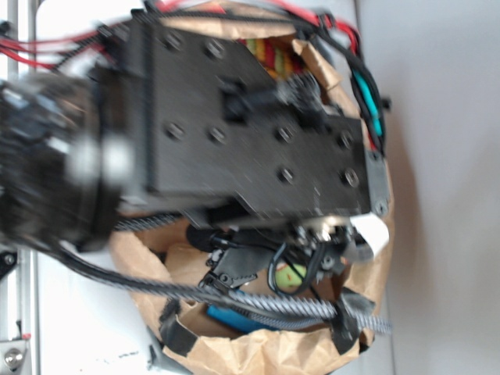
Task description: Grab the green animal.
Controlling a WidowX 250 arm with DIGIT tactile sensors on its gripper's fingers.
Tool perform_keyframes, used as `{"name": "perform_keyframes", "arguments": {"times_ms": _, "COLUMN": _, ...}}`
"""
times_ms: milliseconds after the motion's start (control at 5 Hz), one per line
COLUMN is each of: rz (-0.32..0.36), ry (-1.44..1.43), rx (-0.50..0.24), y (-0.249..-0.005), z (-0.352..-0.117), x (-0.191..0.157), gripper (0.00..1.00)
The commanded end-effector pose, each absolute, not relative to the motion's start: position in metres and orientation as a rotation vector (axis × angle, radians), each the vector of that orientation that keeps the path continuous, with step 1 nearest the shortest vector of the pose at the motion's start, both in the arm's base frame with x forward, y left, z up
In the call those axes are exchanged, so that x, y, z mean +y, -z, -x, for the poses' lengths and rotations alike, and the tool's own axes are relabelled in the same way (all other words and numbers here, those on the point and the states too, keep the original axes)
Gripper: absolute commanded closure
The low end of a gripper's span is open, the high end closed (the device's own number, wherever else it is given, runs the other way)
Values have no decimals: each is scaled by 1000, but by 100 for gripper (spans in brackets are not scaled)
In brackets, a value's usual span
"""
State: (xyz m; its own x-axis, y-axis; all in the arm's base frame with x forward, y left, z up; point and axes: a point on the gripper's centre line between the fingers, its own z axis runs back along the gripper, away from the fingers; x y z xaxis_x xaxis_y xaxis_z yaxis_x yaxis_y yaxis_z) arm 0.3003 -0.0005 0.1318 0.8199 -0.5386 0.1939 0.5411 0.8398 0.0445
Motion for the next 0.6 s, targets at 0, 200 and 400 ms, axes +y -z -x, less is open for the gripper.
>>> {"name": "perform_keyframes", "arguments": {"times_ms": 0, "rz": -12, "ry": 289, "rx": -174, "y": -170, "z": -295, "x": -4, "gripper": 100}}
{"name": "perform_keyframes", "arguments": {"times_ms": 200, "rz": -24, "ry": 109, "rx": -136, "y": -171, "z": -293, "x": -5, "gripper": 100}}
{"name": "perform_keyframes", "arguments": {"times_ms": 400, "rz": -33, "ry": -5, "rx": -131, "y": -176, "z": -291, "x": -4, "gripper": 100}}
